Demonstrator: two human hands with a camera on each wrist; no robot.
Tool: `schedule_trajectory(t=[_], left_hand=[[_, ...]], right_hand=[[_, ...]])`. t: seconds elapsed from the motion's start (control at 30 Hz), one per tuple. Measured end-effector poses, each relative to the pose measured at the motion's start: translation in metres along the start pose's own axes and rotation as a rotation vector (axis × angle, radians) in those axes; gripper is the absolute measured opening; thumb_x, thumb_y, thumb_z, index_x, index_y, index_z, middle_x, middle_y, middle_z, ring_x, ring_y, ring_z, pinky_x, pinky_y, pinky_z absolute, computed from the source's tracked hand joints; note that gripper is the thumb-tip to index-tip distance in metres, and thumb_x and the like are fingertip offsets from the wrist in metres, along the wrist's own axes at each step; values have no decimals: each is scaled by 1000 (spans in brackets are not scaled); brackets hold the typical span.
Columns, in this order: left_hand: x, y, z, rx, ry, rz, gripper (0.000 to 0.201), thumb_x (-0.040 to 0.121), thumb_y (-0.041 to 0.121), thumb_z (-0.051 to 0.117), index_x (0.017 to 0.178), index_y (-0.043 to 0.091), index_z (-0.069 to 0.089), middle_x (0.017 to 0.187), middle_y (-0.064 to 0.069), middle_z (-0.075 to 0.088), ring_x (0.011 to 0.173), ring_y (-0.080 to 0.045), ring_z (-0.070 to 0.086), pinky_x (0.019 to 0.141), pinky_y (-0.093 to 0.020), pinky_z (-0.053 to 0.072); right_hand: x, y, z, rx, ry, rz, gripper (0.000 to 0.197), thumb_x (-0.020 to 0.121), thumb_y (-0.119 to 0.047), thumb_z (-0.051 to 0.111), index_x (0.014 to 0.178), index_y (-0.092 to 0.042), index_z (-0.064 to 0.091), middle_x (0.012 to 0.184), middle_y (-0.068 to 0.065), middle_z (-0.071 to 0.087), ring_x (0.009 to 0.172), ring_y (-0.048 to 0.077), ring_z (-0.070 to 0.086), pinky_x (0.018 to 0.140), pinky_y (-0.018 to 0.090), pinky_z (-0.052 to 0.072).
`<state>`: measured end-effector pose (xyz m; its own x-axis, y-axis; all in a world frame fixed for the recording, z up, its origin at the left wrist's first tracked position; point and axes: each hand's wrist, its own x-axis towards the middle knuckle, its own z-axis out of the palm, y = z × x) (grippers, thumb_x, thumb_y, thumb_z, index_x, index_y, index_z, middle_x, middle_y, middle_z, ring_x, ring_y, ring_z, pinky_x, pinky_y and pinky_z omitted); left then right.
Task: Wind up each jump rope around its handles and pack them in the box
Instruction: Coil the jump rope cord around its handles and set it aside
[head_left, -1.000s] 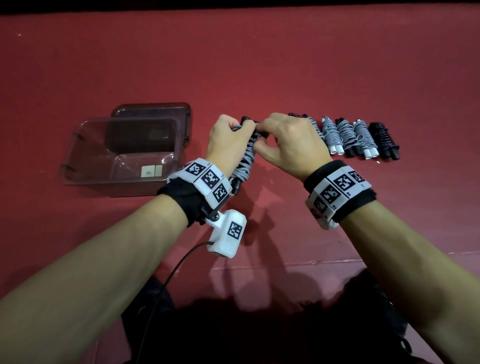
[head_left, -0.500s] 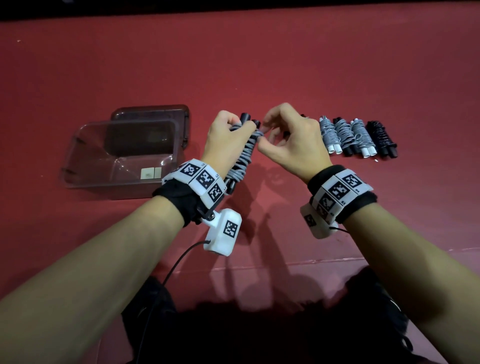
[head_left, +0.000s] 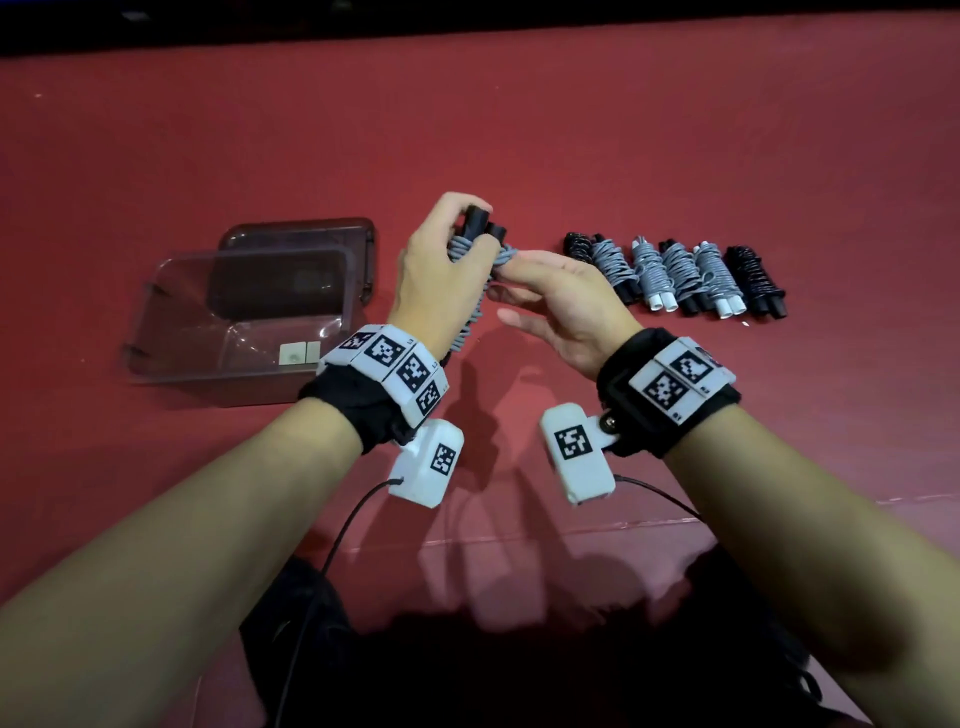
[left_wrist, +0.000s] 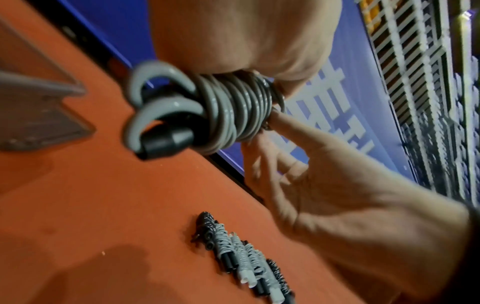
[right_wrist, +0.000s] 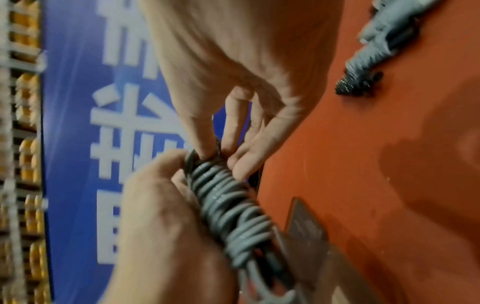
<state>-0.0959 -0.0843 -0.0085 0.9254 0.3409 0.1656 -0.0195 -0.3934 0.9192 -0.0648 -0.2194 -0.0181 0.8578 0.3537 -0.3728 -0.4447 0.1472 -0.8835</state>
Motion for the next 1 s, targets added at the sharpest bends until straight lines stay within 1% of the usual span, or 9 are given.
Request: schedule_trajectory(t=[0.1,0.23,0.37,0.47,0.57,0.63,0.7,0.8,1.0], left_hand=[[-2,-2,0,17,-32,38,26,92,22,60,117,25,65,93,10,68,84,-8,62,74,-19,47],[5,-11,0,-59,-77,-124,28,92,36,64,116,22,69,97,8,73,84,-3,64,78,-21,48],[4,-19,2,17,-98,-123,35,95,38,64,98,3,64,80,-2,64,70,-12,55,66,-30,43],[1,-22,1,70,-81,-97,34,96,37,64,97,4,61,77,1,59,67,-12,53,62,-28,41],[0,-23,3,118,-90,-89,25,95,34,68,107,12,64,86,7,63,74,-7,57,60,-12,41],[-1,-21,4,101,-86,-99,36,91,34,73,122,18,63,102,9,66,88,-1,61,70,-3,40],[-2,-21,7,34,-68,-133,44,87,39,78,125,20,65,111,10,69,99,-3,64,85,-12,46],[-5,-28,11,-59,-60,-193,34,88,49,74,108,23,75,97,9,76,91,-5,70,88,-32,56],[-15,-45,29,-169,-125,-318,43,84,69,55,101,31,65,105,8,74,104,-12,69,103,-47,51]], right_hand=[[0,-3,-2,40,26,-5,12,92,-6,68,103,-10,72,69,-1,71,80,13,72,64,20,55],[-1,-6,1,13,76,-37,4,89,-4,72,91,-8,73,79,6,74,75,11,72,71,23,58],[2,0,1,-13,130,-74,19,86,3,71,96,-10,61,71,7,73,72,18,74,67,29,60],[3,1,-1,-170,122,-107,18,87,1,71,105,-3,71,81,13,74,69,17,72,63,30,59],[5,3,-4,-148,93,-20,17,87,1,67,100,-1,77,73,10,62,57,12,53,66,33,61],[6,5,-5,-84,72,27,17,86,0,61,92,-4,76,72,7,51,56,12,39,70,35,61],[7,5,-6,-38,69,37,20,88,0,54,87,-7,72,71,4,46,56,12,32,71,34,60],[6,2,-5,5,66,32,25,91,1,50,96,-5,74,70,1,47,55,10,34,69,29,59],[7,10,-9,28,78,89,25,99,-6,51,114,1,70,72,0,55,54,7,45,67,27,59]])
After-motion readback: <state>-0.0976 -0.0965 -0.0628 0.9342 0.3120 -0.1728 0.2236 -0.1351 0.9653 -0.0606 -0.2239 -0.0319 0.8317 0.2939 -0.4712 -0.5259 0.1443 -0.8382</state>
